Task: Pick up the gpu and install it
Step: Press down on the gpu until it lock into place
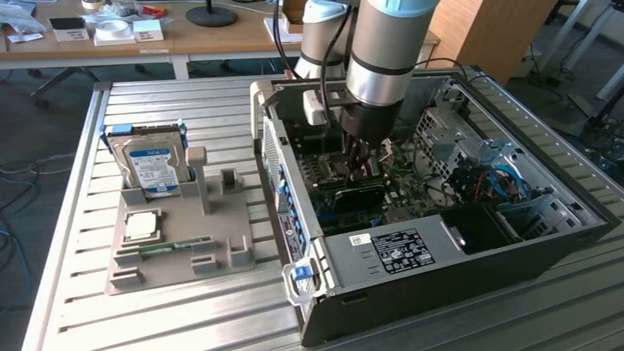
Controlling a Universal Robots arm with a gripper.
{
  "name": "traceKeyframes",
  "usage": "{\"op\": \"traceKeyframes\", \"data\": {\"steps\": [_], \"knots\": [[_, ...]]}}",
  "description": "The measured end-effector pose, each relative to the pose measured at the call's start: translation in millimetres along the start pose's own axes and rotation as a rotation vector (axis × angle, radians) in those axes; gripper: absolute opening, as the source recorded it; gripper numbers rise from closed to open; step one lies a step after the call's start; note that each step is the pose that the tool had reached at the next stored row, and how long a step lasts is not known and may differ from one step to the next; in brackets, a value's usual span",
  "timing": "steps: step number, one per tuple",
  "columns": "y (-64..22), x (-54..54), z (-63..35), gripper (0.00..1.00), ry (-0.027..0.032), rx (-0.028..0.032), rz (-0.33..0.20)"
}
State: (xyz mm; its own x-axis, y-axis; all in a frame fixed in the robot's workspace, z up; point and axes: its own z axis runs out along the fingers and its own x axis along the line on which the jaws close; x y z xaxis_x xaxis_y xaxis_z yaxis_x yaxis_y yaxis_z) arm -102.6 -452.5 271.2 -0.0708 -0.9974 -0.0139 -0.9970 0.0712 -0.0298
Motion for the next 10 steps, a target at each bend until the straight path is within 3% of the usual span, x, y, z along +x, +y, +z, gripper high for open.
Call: {"op": "traceKeyframes", "data": {"steps": [10], "knots": [[0.2, -1.6, 2.7, 0.11, -0.0030, -0.0001, 0.000]]}}
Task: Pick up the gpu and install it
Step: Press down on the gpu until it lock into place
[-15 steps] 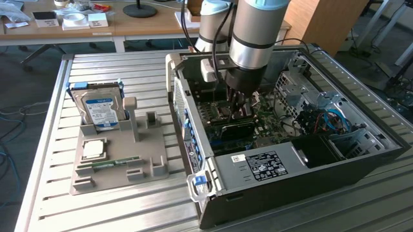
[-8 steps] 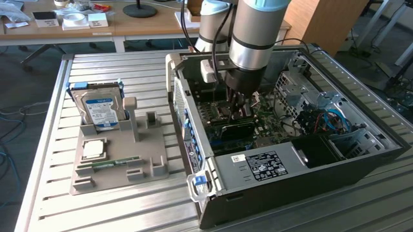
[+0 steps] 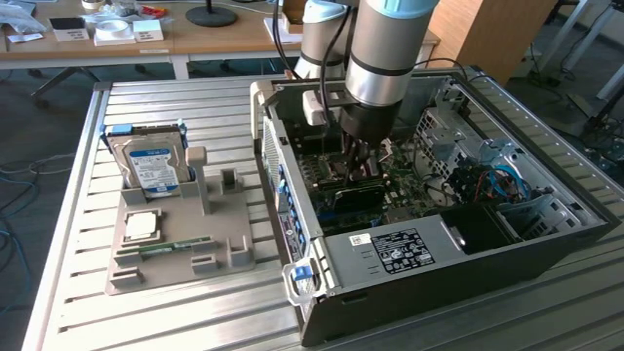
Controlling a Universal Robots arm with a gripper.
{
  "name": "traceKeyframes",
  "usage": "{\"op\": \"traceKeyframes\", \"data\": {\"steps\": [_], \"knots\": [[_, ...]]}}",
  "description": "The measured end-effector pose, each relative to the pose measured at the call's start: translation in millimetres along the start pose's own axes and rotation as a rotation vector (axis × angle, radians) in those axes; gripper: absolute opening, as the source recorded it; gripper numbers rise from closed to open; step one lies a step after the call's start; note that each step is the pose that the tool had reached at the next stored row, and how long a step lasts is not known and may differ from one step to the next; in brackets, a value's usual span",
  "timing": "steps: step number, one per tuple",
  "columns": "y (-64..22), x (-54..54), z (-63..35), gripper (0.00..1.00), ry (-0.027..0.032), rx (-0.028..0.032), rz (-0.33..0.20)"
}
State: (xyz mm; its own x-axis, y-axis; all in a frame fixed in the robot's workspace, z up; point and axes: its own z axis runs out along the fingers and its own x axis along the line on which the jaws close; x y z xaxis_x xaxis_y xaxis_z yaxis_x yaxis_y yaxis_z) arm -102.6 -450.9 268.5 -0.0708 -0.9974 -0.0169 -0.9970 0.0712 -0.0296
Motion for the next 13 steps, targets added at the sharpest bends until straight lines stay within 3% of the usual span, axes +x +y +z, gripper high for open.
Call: {"op": "traceKeyframes", "data": {"steps": [13], "knots": [[0.2, 0.1, 5.6, 0.11, 0.0003, -0.0001, 0.000]]}}
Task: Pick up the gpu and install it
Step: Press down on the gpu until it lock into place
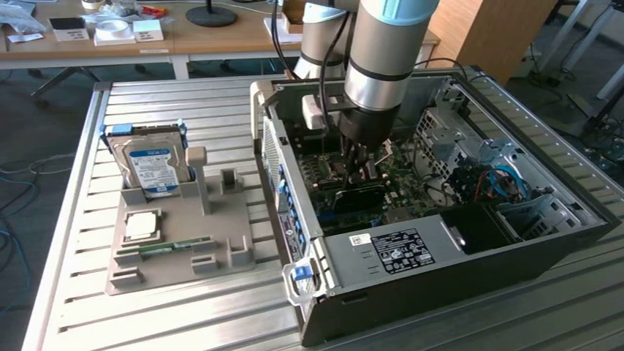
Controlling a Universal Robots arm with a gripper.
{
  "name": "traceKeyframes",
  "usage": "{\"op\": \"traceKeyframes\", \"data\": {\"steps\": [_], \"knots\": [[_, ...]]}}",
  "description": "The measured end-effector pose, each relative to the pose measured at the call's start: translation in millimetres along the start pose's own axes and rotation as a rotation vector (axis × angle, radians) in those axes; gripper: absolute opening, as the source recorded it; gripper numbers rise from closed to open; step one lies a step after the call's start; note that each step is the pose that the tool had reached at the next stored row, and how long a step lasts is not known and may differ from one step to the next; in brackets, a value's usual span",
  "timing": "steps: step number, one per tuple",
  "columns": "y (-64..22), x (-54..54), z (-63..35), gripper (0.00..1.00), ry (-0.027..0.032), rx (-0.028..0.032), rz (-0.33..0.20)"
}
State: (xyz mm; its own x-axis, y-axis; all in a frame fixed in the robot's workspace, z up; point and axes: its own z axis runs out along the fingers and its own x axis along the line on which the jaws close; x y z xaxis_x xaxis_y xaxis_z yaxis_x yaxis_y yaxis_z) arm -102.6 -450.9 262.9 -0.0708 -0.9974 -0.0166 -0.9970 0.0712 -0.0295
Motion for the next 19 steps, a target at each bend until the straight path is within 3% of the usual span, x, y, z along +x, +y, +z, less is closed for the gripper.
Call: {"op": "traceKeyframes", "data": {"steps": [19], "knots": [[1.1, 0.1, 1.5, 0.11, 0.0001, 0.0001, 0.000]]}}
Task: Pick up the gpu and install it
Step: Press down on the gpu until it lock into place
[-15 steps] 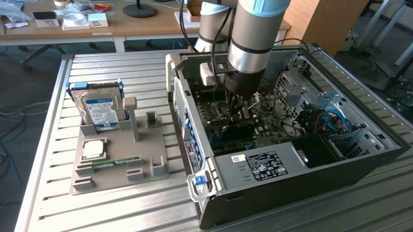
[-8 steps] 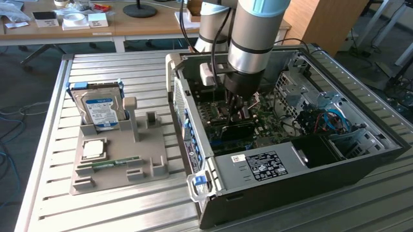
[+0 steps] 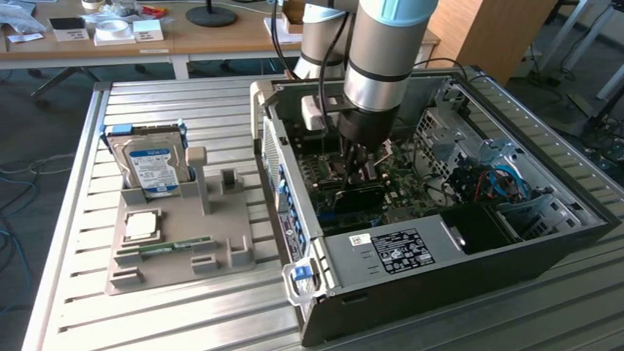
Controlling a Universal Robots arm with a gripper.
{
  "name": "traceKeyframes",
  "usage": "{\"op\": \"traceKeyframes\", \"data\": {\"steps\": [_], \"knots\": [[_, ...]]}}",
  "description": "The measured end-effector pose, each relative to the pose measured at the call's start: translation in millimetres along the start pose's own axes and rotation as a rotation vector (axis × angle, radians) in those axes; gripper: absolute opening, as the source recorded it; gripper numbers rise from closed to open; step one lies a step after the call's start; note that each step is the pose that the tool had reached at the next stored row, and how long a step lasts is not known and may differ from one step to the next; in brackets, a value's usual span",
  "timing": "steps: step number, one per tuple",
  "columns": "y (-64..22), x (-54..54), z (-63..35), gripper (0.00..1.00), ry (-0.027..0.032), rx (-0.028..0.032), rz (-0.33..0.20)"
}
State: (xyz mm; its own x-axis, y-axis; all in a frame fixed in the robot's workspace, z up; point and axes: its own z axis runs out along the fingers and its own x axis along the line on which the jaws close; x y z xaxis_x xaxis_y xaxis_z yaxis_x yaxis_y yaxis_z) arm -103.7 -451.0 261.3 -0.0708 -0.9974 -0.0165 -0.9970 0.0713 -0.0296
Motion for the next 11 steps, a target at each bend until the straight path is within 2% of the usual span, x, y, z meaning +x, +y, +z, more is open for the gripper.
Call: {"op": "traceKeyframes", "data": {"steps": [7, 11], "knots": [[0.0, -0.2, -0.5, 0.11, -0.0012, 0.0004, 0.000], [-0.3, -0.3, -11.0, 0.11, -0.0006, 0.0002, 0.000]]}}
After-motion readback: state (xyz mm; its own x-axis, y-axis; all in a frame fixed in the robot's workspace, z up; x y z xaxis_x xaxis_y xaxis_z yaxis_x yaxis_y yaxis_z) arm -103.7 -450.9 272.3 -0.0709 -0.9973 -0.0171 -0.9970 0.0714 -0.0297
